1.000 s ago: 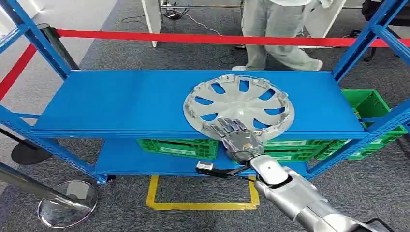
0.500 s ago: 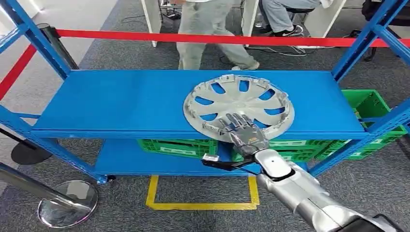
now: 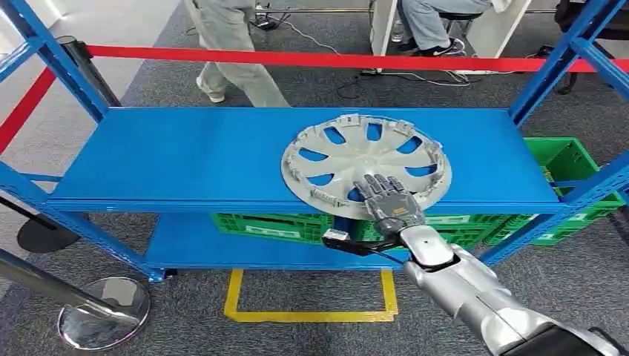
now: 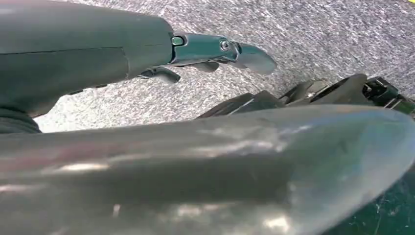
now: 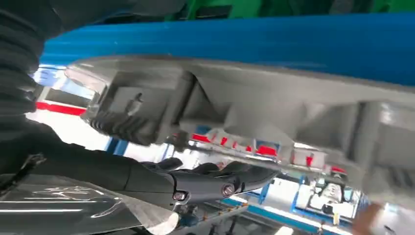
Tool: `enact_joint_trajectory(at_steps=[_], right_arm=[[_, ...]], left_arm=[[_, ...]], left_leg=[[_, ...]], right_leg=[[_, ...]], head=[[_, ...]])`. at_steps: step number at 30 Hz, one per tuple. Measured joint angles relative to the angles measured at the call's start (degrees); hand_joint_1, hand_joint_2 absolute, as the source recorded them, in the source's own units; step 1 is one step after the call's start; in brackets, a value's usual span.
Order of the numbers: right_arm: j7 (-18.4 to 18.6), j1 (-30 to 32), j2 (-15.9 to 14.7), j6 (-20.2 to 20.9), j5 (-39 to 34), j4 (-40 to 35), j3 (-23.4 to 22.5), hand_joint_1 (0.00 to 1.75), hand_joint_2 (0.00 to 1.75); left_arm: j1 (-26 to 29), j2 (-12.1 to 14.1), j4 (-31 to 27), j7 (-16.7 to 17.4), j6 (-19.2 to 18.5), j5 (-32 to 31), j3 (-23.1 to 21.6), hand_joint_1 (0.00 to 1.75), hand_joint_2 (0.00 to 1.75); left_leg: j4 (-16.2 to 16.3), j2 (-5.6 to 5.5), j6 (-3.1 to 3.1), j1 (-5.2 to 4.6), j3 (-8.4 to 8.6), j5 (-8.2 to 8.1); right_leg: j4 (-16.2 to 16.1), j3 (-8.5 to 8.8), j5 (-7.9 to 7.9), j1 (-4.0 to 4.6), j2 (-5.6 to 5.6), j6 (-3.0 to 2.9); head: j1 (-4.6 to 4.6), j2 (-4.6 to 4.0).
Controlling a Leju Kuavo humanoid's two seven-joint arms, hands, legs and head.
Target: Take the parts from the cabinet and place them on the table.
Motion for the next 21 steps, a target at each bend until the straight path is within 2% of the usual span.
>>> enact_joint_trajectory(at_steps=[17, 18, 19, 20, 21], right_arm=[[-0.7, -0.5, 1.0, 0.7, 0.5, 2.2, -0.8, 0.02, 1.75], [-0.9, -0.5, 1.1, 0.8, 0.5, 2.2, -0.8, 0.28, 1.75], [-1.0, -0.5, 1.1, 0.8, 0.5, 2.1, -0.7, 0.40, 1.75], [-1.1, -0.5, 1.2, 0.8, 0.5, 2.1, -0.7, 1.75, 1.75], [-1.2, -0.5, 1.3, 0.8, 0.5, 2.1, -0.7, 1.75, 1.75]], left_arm=[[0.1, 0.0, -0.5, -0.1, -0.3, 0.6, 0.0, 0.00, 0.00], [0.1, 0.0, -0.5, -0.1, -0.3, 0.7, 0.0, 0.00, 0.00], [0.1, 0.1, -0.5, -0.1, -0.4, 0.7, 0.0, 0.00, 0.00], [0.1, 0.1, -0.6, -0.1, -0.4, 0.7, 0.0, 0.00, 0.00], [0.1, 0.1, -0.6, -0.1, -0.4, 0.7, 0.0, 0.00, 0.00]], left_leg=[[0.0, 0.00, 0.00, 0.00, 0.00, 0.00], [0.0, 0.00, 0.00, 0.00, 0.00, 0.00], [0.0, 0.00, 0.00, 0.00, 0.00, 0.00], [0.0, 0.00, 0.00, 0.00, 0.00, 0.00], [0.0, 0.00, 0.00, 0.00, 0.00, 0.00]], right_leg=[[0.0, 0.00, 0.00, 0.00, 0.00, 0.00], [0.0, 0.00, 0.00, 0.00, 0.00, 0.00], [0.0, 0.00, 0.00, 0.00, 0.00, 0.00], [0.0, 0.00, 0.00, 0.00, 0.00, 0.00], [0.0, 0.00, 0.00, 0.00, 0.00, 0.00]], head=[[0.00, 0.00], [0.00, 0.00], [0.00, 0.00], [0.00, 0.00], [0.00, 0.00]])
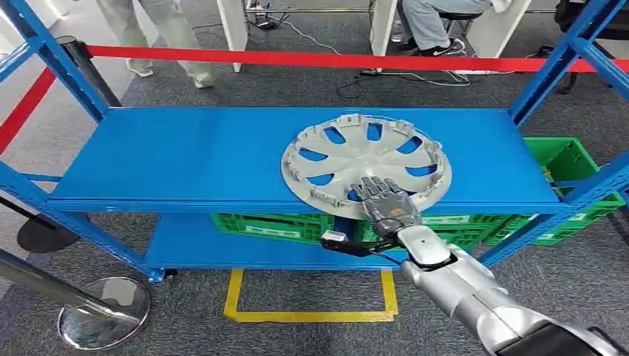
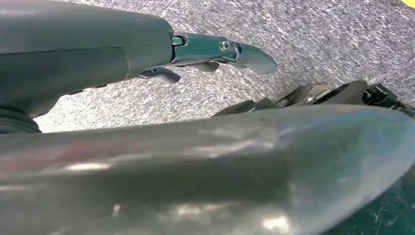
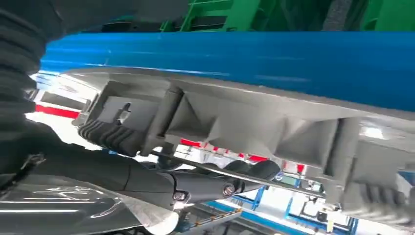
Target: Take the parts from the cabinet and place them on the table.
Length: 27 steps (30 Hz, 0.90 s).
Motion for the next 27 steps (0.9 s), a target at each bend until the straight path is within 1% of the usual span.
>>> enact_joint_trajectory(at_steps=[9, 19, 23, 26, 27], right_arm=[[-0.2, 0.0, 0.2, 0.1, 0.2, -0.5, 0.1, 1.75, 1.75], [-0.8, -1.0, 0.3, -1.2, 0.4, -0.5, 0.2, 1.75, 1.75], [-1.1, -0.8, 0.3, -3.8, 0.4, -0.8, 0.2, 1.75, 1.75], [-1.1, 0.1, 0.3, -6.0, 0.7, -2.8, 0.2, 1.75, 1.75], [-1.1, 0.7, 0.3, -7.4, 0.8, -4.0, 0.1, 1.75, 1.75]], left_arm=[[-0.1, 0.1, -0.2, 0.0, -0.4, 0.0, 0.0, 0.00, 0.00], [-0.3, 0.1, -0.2, 0.0, -0.5, -0.1, 0.0, 0.00, 0.00], [-0.3, 0.1, -0.2, 0.0, 0.2, -0.1, 0.0, 0.00, 0.00], [-0.3, 0.1, -0.2, 0.6, 1.0, -0.1, 0.0, 0.00, 0.00], [-0.3, 0.1, -0.2, 0.8, 1.2, -0.1, 0.0, 0.00, 0.00]], left_leg=[[0.0, 0.00, 0.00, 0.00, 0.00, 0.00], [0.0, 0.00, 0.00, 0.00, 0.01, 0.01], [0.0, 0.00, 0.00, 0.00, 0.01, 0.01], [0.0, 0.00, 0.00, 0.00, 0.00, 0.01], [0.0, 0.00, 0.00, 0.00, -0.01, 0.01]], right_leg=[[0.0, 0.00, 0.00, 0.00, 0.00, 0.00], [0.0, 0.00, 0.01, 0.00, 0.01, 0.00], [0.0, 0.00, 0.01, 0.00, 0.00, 0.00], [0.0, -0.01, 0.01, 0.00, 0.00, 0.00], [0.0, -0.02, 0.01, 0.00, 0.01, 0.00]], head=[[0.00, 0.00], [0.00, 0.00], [0.00, 0.00], [0.00, 0.00], [0.00, 0.00]])
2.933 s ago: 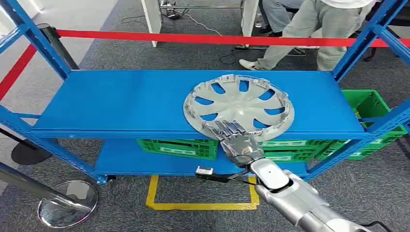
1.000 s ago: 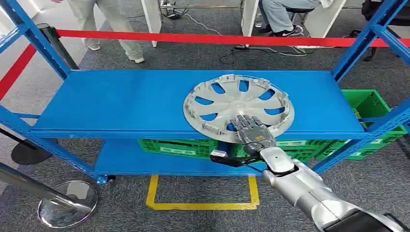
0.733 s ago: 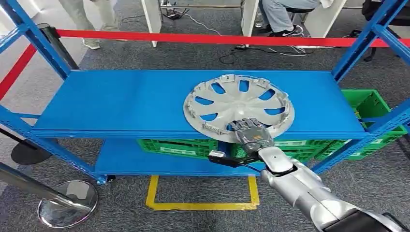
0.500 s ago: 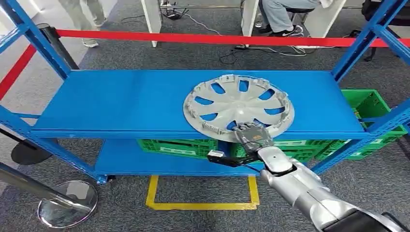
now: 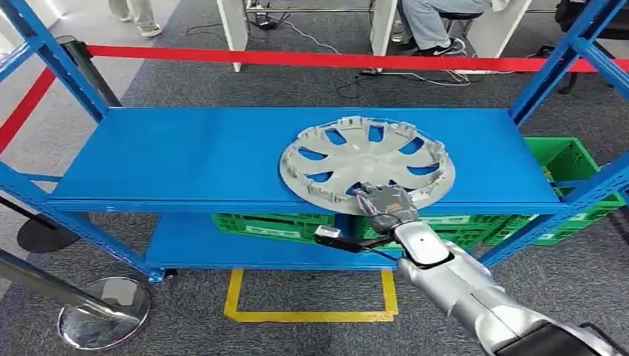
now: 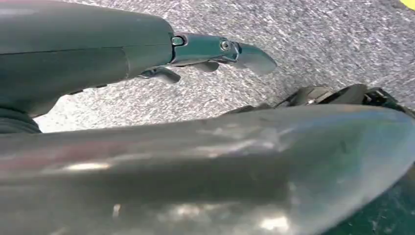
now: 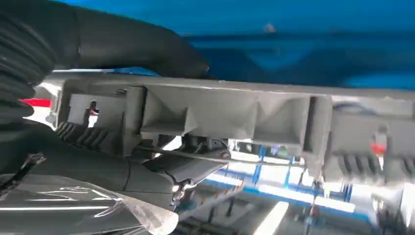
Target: Take the parts from the cabinet and place them on the table.
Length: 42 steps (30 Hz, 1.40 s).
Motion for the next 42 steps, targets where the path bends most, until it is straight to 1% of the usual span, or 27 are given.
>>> enact_joint_trajectory(at_steps=[2, 7, 11, 20, 35, 42], right_arm=[[0.0, 1.5, 0.0, -2.0, 0.1, -3.2, -0.2, 1.75, 1.75], [-0.3, 4.5, 0.0, -4.6, 0.8, -12.6, -0.6, 1.75, 1.75], [-0.9, 6.2, -0.1, -5.7, 1.2, -21.2, -1.1, 1.75, 1.75], [-2.2, 8.6, -0.9, -6.3, 2.0, -34.6, -1.7, 1.75, 1.75], [-4.3, 9.5, -1.4, -9.3, 1.4, -46.2, -1.1, 1.75, 1.75], [-5.3, 9.6, -1.5, -10.3, 0.6, -49.7, -1.0, 1.75, 1.75]], left_arm=[[0.0, 0.0, 0.0, 0.4, 0.4, 0.1, 0.0, 0.00, 0.00], [0.3, 0.0, 0.0, 0.5, 1.3, 0.2, 0.0, 0.00, 0.00], [0.5, 0.0, 0.0, 0.5, 1.4, 0.5, 0.0, 0.00, 0.00], [0.7, 0.0, 0.0, 0.4, 1.8, 1.0, 0.0, 0.00, 0.00], [0.7, -0.3, 0.0, 0.2, 2.4, 1.3, 0.0, 0.00, 0.00], [0.7, -0.7, 0.0, 0.3, 3.4, 1.3, 0.0, 0.00, 0.00]], left_leg=[[0.0, 0.00, 0.00, 0.00, -0.03, 0.00], [0.0, 0.01, 0.00, 0.00, -0.06, 0.00], [0.0, 0.01, 0.00, 0.00, -0.08, 0.00], [0.0, 0.02, 0.00, 0.00, -0.11, 0.00], [0.0, 0.02, 0.00, 0.00, -0.12, 0.00], [0.0, 0.02, 0.00, 0.00, -0.13, 0.00]], right_leg=[[0.0, -0.03, 0.00, 0.00, 0.00, 0.00], [0.0, -0.09, -0.01, 0.01, 0.02, -0.01], [0.0, -0.12, -0.01, 0.01, 0.01, -0.01], [0.0, -0.12, -0.01, 0.00, 0.04, -0.01], [0.0, -0.14, -0.01, 0.01, 0.04, -0.01], [0.0, -0.14, -0.01, 0.01, 0.04, -0.01]], head=[[0.02, 0.00], [0.00, 0.00], [0.00, 0.00], [0.02, 0.00], [0.00, 0.00], [0.00, 0.00]])
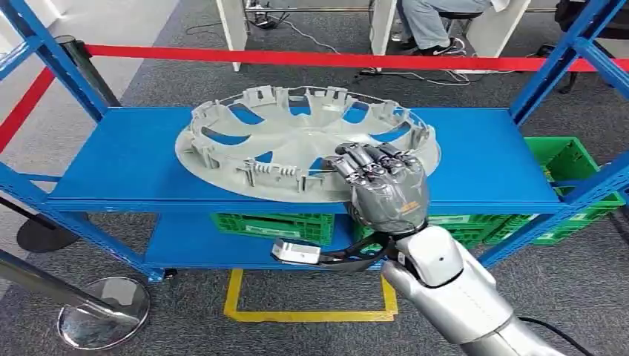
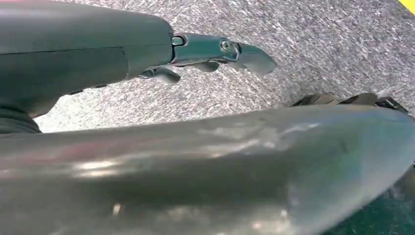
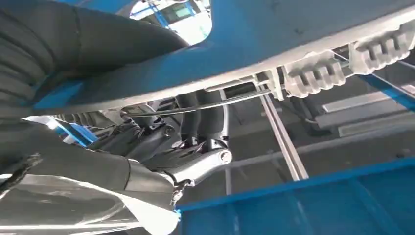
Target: Take the parts from the cabinet and place them on the table.
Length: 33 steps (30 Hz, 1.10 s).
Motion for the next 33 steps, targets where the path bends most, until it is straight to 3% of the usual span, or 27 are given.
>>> enact_joint_trajectory(at_steps=[10, 33], right_arm=[[-1.2, 0.6, -0.4, -0.5, -1.5, -1.3, -0.2, 1.75, 1.75], [-1.8, 1.2, -0.5, -0.5, -2.6, -1.2, -0.3, 1.75, 1.75]], left_arm=[[0.1, -3.1, -1.2, 3.9, 3.7, 0.1, 0.0, 0.00, 0.00], [0.5, -4.0, -3.3, 4.0, 3.0, 1.8, 0.0, 0.00, 0.00]], left_leg=[[0.0, 0.00, 0.00, -0.02, 0.00, 0.00], [0.0, 0.00, 0.00, -0.01, -0.03, 0.00]], right_leg=[[0.0, 0.00, 0.01, -0.01, 0.00, 0.01], [0.0, -0.02, 0.01, 0.00, 0.00, 0.01]], head=[[0.00, 0.00], [0.00, 0.00]])
